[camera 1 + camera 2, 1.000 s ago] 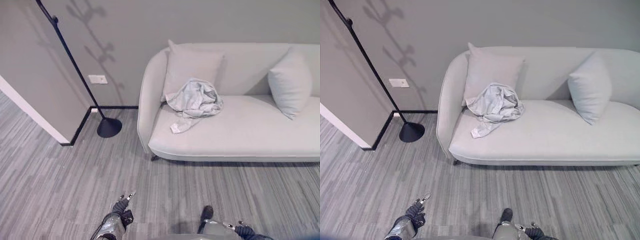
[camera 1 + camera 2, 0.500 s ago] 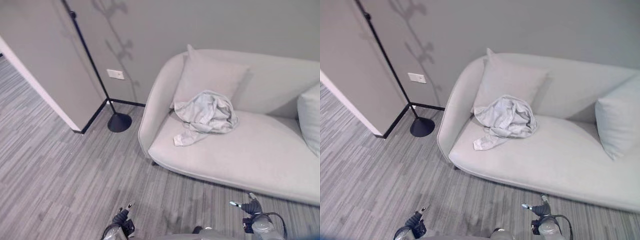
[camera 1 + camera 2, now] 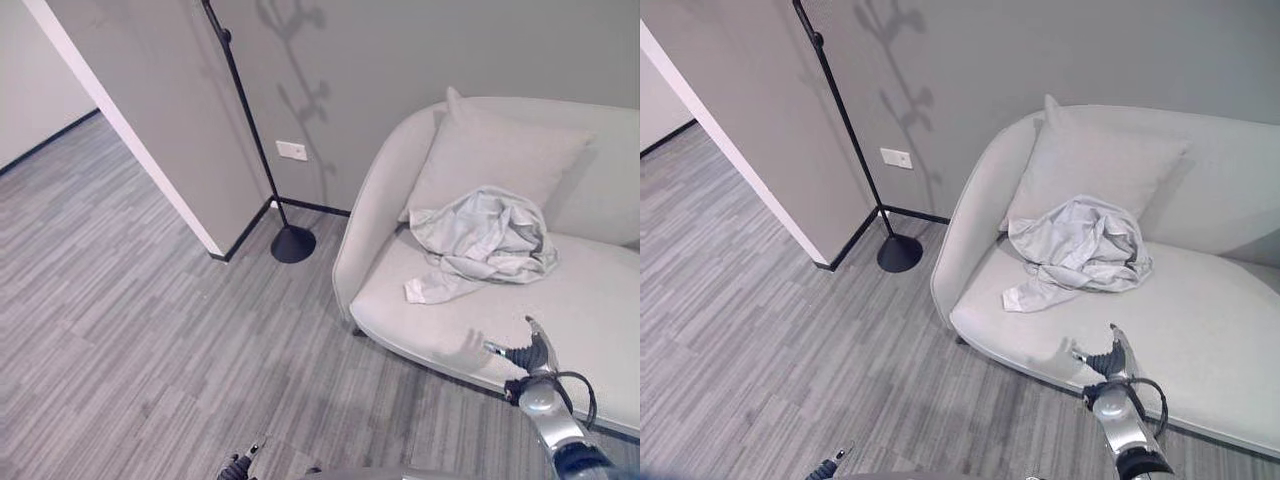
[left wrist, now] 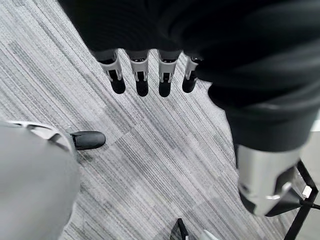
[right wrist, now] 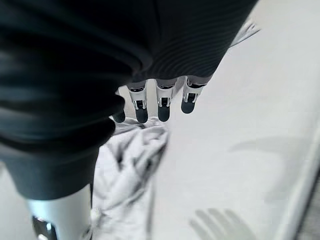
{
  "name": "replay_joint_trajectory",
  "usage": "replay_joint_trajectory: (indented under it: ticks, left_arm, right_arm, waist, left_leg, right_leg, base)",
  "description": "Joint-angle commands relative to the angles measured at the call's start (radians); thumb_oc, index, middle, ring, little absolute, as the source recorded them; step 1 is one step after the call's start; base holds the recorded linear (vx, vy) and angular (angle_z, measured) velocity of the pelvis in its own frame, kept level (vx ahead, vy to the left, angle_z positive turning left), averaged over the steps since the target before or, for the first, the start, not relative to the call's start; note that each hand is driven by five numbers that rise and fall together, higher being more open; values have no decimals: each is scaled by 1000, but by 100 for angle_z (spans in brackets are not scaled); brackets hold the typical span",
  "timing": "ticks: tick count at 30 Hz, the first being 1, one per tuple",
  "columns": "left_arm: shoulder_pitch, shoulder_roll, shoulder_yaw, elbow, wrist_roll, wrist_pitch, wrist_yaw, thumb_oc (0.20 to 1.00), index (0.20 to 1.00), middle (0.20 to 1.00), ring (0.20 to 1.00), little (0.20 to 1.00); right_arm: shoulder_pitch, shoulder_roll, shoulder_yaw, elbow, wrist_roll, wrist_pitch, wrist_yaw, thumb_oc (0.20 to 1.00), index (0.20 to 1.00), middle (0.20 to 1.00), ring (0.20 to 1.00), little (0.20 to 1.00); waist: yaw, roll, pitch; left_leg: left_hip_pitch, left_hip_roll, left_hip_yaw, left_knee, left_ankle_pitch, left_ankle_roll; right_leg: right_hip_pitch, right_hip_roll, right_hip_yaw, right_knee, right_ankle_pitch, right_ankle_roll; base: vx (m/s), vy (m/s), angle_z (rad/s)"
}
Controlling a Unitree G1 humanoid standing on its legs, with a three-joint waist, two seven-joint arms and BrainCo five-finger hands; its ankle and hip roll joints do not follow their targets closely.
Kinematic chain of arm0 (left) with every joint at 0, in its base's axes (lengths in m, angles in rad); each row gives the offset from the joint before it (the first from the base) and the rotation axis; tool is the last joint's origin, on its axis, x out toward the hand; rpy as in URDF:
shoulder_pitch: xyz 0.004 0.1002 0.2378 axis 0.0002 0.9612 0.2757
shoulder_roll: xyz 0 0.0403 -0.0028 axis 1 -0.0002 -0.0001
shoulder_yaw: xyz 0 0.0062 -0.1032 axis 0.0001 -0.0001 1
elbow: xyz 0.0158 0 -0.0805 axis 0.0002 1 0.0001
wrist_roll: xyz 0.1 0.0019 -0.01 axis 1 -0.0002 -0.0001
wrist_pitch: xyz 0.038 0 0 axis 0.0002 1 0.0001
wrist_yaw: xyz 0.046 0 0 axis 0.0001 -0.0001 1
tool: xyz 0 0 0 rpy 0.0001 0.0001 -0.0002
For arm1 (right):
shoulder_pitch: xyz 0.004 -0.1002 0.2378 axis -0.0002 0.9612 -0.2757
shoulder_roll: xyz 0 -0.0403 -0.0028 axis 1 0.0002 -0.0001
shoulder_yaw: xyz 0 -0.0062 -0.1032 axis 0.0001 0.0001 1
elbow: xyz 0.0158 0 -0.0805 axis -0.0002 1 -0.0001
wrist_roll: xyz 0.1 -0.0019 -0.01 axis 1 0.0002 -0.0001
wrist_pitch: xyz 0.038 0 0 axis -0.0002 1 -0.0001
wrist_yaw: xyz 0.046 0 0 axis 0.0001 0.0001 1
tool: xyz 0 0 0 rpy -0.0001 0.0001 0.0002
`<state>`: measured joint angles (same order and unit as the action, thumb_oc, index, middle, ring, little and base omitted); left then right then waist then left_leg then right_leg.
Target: Hang the clothes on the sofa on the clothes rack.
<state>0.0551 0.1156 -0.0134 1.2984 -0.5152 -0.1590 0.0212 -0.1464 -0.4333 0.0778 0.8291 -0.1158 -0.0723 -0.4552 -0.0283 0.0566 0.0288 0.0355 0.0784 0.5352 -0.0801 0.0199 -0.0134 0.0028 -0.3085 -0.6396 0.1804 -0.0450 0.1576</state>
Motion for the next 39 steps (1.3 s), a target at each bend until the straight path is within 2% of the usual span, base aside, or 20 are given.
replay_joint_trajectory:
  ticks: [1, 3, 4, 5, 6, 7, 8, 10, 11, 12, 13, 14, 17, 18, 19, 27, 29, 33, 36, 39]
  left_arm:
    - [-42, 16, -24, -32, 50, -39, -1, 1000, 1000, 1000, 1000, 1000]
    - [-43, 19, -28, -37, 44, -43, -1, 1000, 1000, 1000, 1000, 1000]
    - [-50, 21, -42, -47, 35, -46, -1, 1000, 1000, 1000, 1000, 1000]
    - [-66, 19, -63, -60, 28, -54, -5, 1000, 1000, 1000, 1000, 1000]
    - [-68, 17, -63, -60, 28, -54, -5, 1000, 1000, 1000, 1000, 1000]
    - [-81, 21, -70, -67, 35, -55, -4, 1000, 1000, 1000, 1000, 1000]
    - [-102, 23, -72, -47, 64, -55, 1, 1000, 1000, 1000, 1000, 1000]
    - [-99, 25, -64, -38, 60, -48, 7, 1000, 1000, 1000, 1000, 1000]
    - [-98, 18, -69, -44, 45, -56, 25, 1000, 1000, 1000, 1000, 1000]
    - [-98, 17, -69, -43, 45, -56, 25, 1000, 1000, 1000, 1000, 1000]
    - [-110, -6, -124, -63, 64, -65, 18, 1000, 1000, 1000, 1000, 1000]
    - [-110, -6, -125, -63, 64, -65, 18, 1000, 1000, 1000, 1000, 1000]
    - [-124, -2, -231, -130, 81, -73, -11, 1000, 1000, 1000, 1000, 1000]
    - [-125, -2, -231, -131, 80, -73, -11, 1000, 1000, 1000, 1000, 1000]
    - [-126, 13, -250, -154, 73, -80, -8, 1000, 1000, 1000, 1000, 1000]
    - [-120, 52, -244, -157, 70, -93, 6, 1000, 1000, 1000, 1000, 1000]
    - [-115, 67, -238, -162, 53, -96, 4, 1000, 1000, 1000, 1000, 1000]
    - [-115, 73, -244, -176, 38, -100, 5, 1000, 1000, 1000, 1000, 1000]
    - [-105, 74, -304, -235, 20, -111, 4, 1000, 1000, 1000, 1000, 1000]
    - [-100, 67, -343, -275, 4, -116, 6, 1000, 1000, 1000, 1000, 1000]
  right_arm:
    - [-109, -38, 19, -25, -38, -6, -60, 1000, 1000, 1000, 1000, 1000]
    - [-132, -42, 28, -23, -42, -6, -66, 1000, 1000, 1000, 1000, 1000]
    - [-164, -65, 39, -9, -49, 2, -81, 1000, 1000, 1000, 1000, 1000]
    - [-199, -116, 52, 7, -74, 7, -103, 1000, 1000, 1000, 1000, 1000]
    - [-202, -118, 52, 9, -74, 7, -103, 1000, 1000, 1000, 1000, 1000]
    - [-210, -149, 50, 18, -81, 17, -107, 1000, 1000, 1000, 1000, 1000]
    - [-199, -147, 45, 45, -68, 13, -125, 1000, 1000, 1000, 1000, 1000]
    - [-204, -140, 43, 71, -63, 20, -142, 1000, 1000, 1000, 1000, 1000]
    - [-198, -148, 39, 70, -78, 22, -167, 1000, 1000, 1000, 1000, 1000]
    - [-198, -148, 39, 70, -79, 22, -167, 1000, 1000, 1000, 1000, 1000]
    - [-222, -167, 48, 82, -112, 32, -199, 1000, 1000, 1000, 1000, 1000]
    - [-223, -168, 48, 84, -112, 31, -199, 1000, 1000, 1000, 1000, 1000]
    - [-311, -181, 49, 187, -77, 27, -249, 1000, 1000, 1000, 1000, 1000]
    - [-314, -182, 50, 191, -75, 25, -250, 1000, 1000, 1000, 1000, 1000]
    - [-354, -192, 52, 228, -49, 23, -261, 1000, 1000, 1000, 1000, 1000]
    - [-506, -264, 78, 377, -45, 40, -342, 1000, 1000, 1000, 1000, 1000]
    - [-555, -299, 76, 479, 0, 34, -342, 1000, 1000, 1000, 1000, 1000]
    - [-589, -335, 88, 554, 51, 20, -322, 1000, 1000, 1000, 1000, 1000]
    - [-643, -383, 58, 567, 204, -35, -324, 1000, 1000, 1000, 1000, 1000]
    - [-689, -391, 11, 546, 398, -100, -258, 1000, 1000, 1000, 1000, 1000]
  waist:
    - [-24, -42, 112]
    - [-19, -44, 121]
    - [-16, -47, 120]
    - [-29, -40, 132]
    - [-29, -36, 133]
    - [-35, -34, 139]
    - [-28, -60, 130]
    - [-21, -65, 125]
    - [-21, -64, 126]
    - [-23, -62, 126]
    - [-27, -59, 142]
    - [-29, -56, 141]
    - [-34, -27, 169]
    - [-34, -27, 169]
    - [-31, -13, 185]
    - [2, 22, 213]
    - [21, 39, 212]
    - [40, 58, 214]
    - [56, 89, 222]
    - [56, 109, 230]
  left_leg:
    - [86, 21, 19, 93, -78, -13]
    - [89, 17, 26, 112, -92, -12]
    - [95, 6, 11, 110, -100, -17]
    - [101, -6, -14, 96, -107, -30]
    - [101, -3, -14, 96, -106, -31]
    - [108, -5, -28, 97, -117, -41]
    - [112, -19, -62, 136, -149, -50]
    - [112, -11, -66, 148, -154, -59]
    - [102, 19, -76, 185, -158, -78]
    - [100, 22, -78, 189, -159, -79]
    - [56, 81, -79, 240, -147, -99]
    - [51, 85, -81, 245, -148, -101]
    - [-8, 147, -87, 258, -120, -128]
    - [-10, 148, -87, 259, -120, -129]
    - [-26, 164, -80, 254, -113, -139]
    - [-72, 181, -61, 255, -98, -158]
    - [-84, 182, -59, 261, -92, -164]
    - [-99, 192, -64, 269, -72, -176]
    - [-117, 207, -73, 271, -42, -188]
    - [-142, 228, -65, 283, -22, -198]
  right_leg:
    - [-162, -111, 257, 290, 157, 81]
    - [-182, -114, 264, 295, 146, 79]
    - [-183, -107, 248, 187, 120, 65]
    - [-201, -97, 268, 25, 148, 62]
    - [-195, -93, 265, 13, 154, 61]
    - [-210, -102, 302, -70, 170, 67]
    - [-188, -81, 351, -121, 178, 58]
    - [-188, -72, 344, -109, 189, 59]
    - [-185, -57, 323, -77, 181, 49]
    - [-185, -55, 320, -76, 179, 49]
    - [-176, -43, 296, -71, 169, 37]
    - [-176, -41, 294, -72, 168, 35]
    - [-222, -12, 285, -45, 141, 16]
    - [-224, -12, 286, -42, 140, 15]
    - [-263, -11, 292, -13, 131, 12]
    - [-379, -4, 335, 39, 113, 0]
    - [-406, -4, 343, 52, 105, -2]
    - [-430, -1, 341, 68, 90, -7]
    - [-493, 10, 352, 137, 40, -22]
    - [-551, 13, 354, 206, -4, -33]
  base:
    - [59, 185, 35]
    - [111, -1, 12]
    - [204, -194, -8]
    - [205, -193, 9]
    - [159, -177, 25]
    - [253, -248, 54]
    - [345, -361, 59]
    - [241, -293, 50]
    - [108, -186, 39]
    - [128, -363, 54]
    - [23, -188, 52]
    - [9, -257, 63]
    - [-15, -179, 19]
    - [-15, -162, 6]
    - [-10, -67, 6]
    - [9, -62, 1]
    - [58, -64, 0]
    - [59, -89, 4]
    - [108, -172, 11]
    - [86, -160, 9]
